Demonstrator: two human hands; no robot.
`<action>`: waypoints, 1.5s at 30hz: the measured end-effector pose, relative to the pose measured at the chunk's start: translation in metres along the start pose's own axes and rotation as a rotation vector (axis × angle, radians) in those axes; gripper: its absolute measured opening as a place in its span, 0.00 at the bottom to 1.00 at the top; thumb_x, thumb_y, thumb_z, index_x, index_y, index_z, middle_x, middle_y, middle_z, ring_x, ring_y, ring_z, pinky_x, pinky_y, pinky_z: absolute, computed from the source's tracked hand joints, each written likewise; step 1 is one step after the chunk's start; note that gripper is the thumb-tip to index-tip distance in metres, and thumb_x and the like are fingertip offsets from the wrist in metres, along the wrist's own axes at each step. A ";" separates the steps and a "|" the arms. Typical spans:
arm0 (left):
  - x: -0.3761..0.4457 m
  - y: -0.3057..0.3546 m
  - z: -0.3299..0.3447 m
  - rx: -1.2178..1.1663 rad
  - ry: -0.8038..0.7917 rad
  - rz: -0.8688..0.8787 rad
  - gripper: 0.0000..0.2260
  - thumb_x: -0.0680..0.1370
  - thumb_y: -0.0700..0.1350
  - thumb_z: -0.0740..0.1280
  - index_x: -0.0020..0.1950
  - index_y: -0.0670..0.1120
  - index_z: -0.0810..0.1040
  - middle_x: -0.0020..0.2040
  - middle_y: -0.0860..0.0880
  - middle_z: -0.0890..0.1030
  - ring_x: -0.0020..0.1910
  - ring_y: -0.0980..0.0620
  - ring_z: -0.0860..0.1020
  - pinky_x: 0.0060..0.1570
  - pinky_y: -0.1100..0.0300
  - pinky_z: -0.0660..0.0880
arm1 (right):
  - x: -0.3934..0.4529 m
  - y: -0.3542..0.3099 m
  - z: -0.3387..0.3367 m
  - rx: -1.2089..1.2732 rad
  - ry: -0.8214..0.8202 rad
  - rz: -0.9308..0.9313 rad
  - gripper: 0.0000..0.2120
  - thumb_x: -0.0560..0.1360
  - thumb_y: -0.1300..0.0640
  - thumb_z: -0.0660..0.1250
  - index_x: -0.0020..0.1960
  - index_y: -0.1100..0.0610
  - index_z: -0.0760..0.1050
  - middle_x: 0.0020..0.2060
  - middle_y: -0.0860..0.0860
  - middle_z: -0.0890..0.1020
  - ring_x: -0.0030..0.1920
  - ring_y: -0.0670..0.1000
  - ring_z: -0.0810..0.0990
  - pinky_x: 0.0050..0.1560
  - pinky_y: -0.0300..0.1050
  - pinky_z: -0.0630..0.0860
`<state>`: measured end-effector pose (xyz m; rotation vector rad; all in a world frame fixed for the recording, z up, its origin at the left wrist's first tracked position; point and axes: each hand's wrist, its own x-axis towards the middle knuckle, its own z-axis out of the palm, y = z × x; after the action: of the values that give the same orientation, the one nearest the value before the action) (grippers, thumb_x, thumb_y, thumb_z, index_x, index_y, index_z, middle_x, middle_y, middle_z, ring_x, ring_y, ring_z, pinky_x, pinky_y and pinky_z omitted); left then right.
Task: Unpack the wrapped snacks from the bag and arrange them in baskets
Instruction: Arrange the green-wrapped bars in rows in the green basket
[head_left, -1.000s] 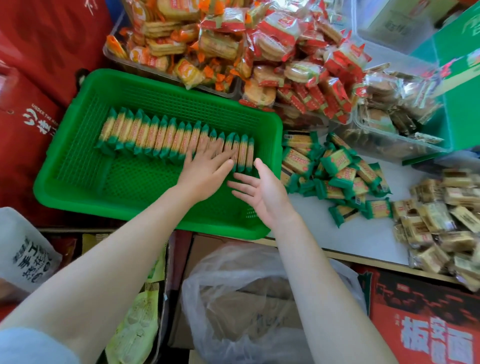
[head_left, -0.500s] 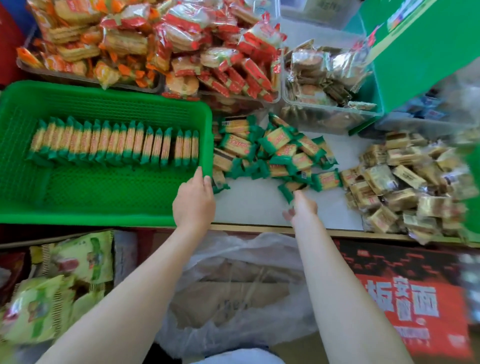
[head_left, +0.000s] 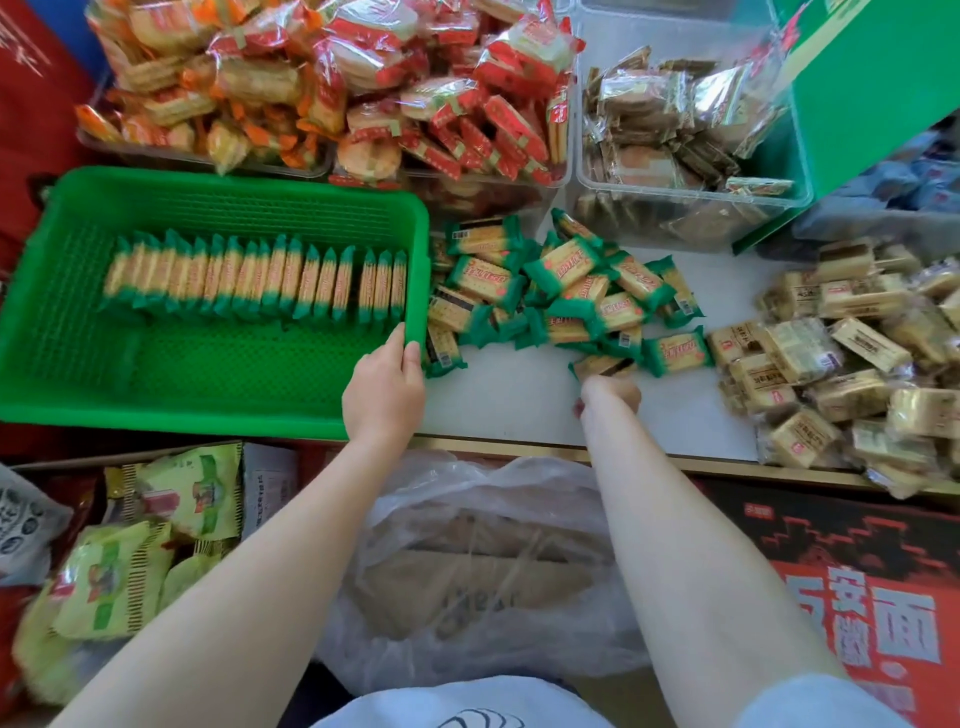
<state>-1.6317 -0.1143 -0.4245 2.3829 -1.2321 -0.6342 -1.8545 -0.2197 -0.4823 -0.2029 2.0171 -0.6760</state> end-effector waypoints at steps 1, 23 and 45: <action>0.001 0.000 0.001 -0.008 -0.002 -0.003 0.22 0.85 0.54 0.51 0.78 0.51 0.66 0.68 0.48 0.78 0.62 0.44 0.76 0.53 0.44 0.78 | 0.001 0.002 -0.001 -0.028 0.000 -0.014 0.19 0.76 0.69 0.65 0.67 0.65 0.73 0.52 0.58 0.78 0.45 0.57 0.75 0.44 0.46 0.75; -0.034 0.128 0.111 -0.725 -0.820 -0.454 0.15 0.78 0.55 0.70 0.53 0.43 0.81 0.46 0.45 0.86 0.42 0.48 0.84 0.46 0.55 0.81 | -0.022 0.005 -0.139 -0.595 -0.713 -0.530 0.03 0.73 0.57 0.76 0.43 0.54 0.82 0.42 0.48 0.84 0.42 0.44 0.79 0.43 0.31 0.73; -0.004 0.081 0.131 -1.135 -0.563 -0.740 0.29 0.76 0.65 0.66 0.62 0.42 0.79 0.49 0.42 0.85 0.46 0.44 0.85 0.45 0.54 0.82 | 0.041 -0.020 -0.092 -0.394 -0.086 -0.369 0.31 0.71 0.47 0.74 0.64 0.60 0.63 0.63 0.59 0.74 0.55 0.56 0.78 0.50 0.47 0.75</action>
<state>-1.7596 -0.1712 -0.4895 1.5770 0.0725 -1.7202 -1.9556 -0.2184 -0.4667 -0.8377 2.0316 -0.4743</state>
